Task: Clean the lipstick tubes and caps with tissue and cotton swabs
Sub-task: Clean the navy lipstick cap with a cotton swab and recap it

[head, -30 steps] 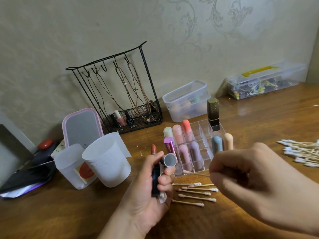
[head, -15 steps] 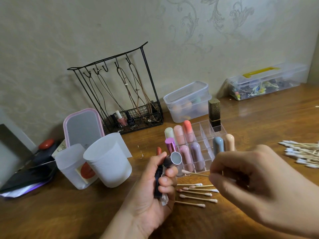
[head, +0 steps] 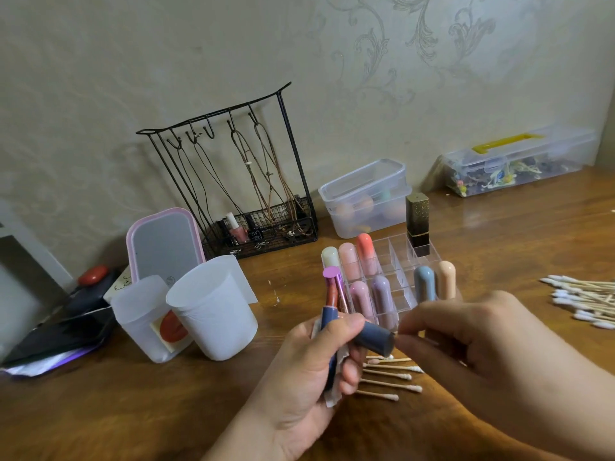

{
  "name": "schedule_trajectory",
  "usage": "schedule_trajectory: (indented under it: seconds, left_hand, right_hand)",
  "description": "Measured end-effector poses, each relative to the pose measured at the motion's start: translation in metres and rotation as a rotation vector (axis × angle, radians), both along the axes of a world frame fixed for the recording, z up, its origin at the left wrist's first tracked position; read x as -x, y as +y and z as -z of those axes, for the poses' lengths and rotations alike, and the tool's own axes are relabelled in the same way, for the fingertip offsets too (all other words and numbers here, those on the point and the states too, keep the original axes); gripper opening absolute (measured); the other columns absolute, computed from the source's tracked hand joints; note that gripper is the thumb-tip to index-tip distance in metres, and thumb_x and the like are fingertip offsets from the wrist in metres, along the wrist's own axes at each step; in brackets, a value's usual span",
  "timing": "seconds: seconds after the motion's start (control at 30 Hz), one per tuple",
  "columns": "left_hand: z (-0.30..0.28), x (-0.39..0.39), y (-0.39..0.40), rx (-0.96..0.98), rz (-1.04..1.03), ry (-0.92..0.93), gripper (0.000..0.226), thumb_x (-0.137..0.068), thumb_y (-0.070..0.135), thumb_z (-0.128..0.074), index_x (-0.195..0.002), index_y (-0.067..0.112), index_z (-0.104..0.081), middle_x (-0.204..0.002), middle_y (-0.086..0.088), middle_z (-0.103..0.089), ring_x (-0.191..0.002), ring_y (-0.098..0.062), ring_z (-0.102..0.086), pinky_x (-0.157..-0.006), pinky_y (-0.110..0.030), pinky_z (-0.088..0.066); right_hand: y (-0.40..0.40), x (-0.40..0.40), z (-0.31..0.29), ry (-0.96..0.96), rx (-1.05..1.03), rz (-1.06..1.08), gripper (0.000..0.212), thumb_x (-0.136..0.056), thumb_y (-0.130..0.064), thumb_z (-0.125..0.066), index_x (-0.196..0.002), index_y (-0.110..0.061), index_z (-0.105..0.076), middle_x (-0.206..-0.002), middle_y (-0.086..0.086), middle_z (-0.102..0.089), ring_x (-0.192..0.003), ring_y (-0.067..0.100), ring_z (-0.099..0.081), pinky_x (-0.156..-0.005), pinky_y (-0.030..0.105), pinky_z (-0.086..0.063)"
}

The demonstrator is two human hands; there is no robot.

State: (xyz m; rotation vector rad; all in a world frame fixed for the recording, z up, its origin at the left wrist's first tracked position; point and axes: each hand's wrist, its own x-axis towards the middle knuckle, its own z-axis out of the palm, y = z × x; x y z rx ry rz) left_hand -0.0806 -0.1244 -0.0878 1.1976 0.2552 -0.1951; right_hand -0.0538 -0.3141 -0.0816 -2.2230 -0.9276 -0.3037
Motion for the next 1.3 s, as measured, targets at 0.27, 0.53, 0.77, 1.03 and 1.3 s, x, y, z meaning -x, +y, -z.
schedule_trajectory:
  seconds: [0.27,0.53,0.77,1.03,1.3]
  left_hand:
    - [-0.003,-0.010,0.007,0.196,-0.238,-0.027,0.034,-0.067,0.026,-0.072,-0.092,0.003,-0.071,-0.062,-0.006,-0.054,-0.047,-0.009,-0.047,-0.041,-0.016,-0.039]
    - [0.002,-0.007,-0.004,0.424,-0.245,-0.063,0.030,-0.068,0.030,-0.070,-0.084,0.006,-0.077,-0.067,-0.008,-0.059,-0.056,-0.015,-0.057,-0.055,-0.025,-0.051]
    - [0.008,-0.003,-0.019,0.334,-0.240,-0.171,0.032,-0.078,0.033,-0.063,-0.088,0.003,-0.065,-0.068,-0.007,-0.056,-0.064,-0.018,-0.057,-0.059,-0.029,-0.051]
    - [0.010,0.003,-0.020,0.187,-0.188,-0.216,0.028,-0.081,0.031,-0.072,-0.101,0.012,-0.074,-0.090,-0.018,-0.066,-0.085,-0.035,-0.059,-0.078,-0.043,-0.052]
    - [0.009,0.001,-0.024,0.078,-0.247,-0.297,0.030,-0.076,0.020,-0.062,-0.102,0.005,-0.066,-0.078,-0.012,-0.069,-0.066,-0.016,-0.068,-0.058,-0.023,-0.057]
  right_hand:
    - [-0.004,-0.006,-0.004,-0.004,0.163,0.187,0.019,-0.081,-0.052,-0.054,-0.076,-0.038,-0.065,-0.058,-0.023,-0.059,-0.057,0.004,-0.058,-0.046,0.019,-0.045]
    - [0.018,-0.002,0.012,-0.137,0.182,0.222,0.038,-0.087,-0.065,-0.042,-0.076,-0.035,-0.062,-0.066,-0.019,-0.056,-0.054,0.004,-0.054,-0.046,0.016,-0.036]
    - [0.040,0.015,0.031,-0.020,-0.233,-0.029,0.025,-0.072,-0.056,-0.070,-0.077,-0.032,-0.066,-0.064,-0.022,-0.060,-0.053,-0.002,-0.058,-0.050,0.014,-0.047]
    - [0.048,0.008,0.030,0.526,-0.336,-0.174,0.034,-0.069,-0.056,-0.078,-0.083,-0.025,-0.076,-0.064,0.003,-0.069,-0.058,0.006,-0.059,-0.060,0.017,-0.048]
    - [0.047,0.008,0.027,0.728,-0.334,-0.125,0.007,-0.082,-0.019,-0.071,-0.087,-0.015,-0.073,-0.077,0.008,-0.076,-0.077,0.024,-0.074,-0.075,0.037,-0.058]
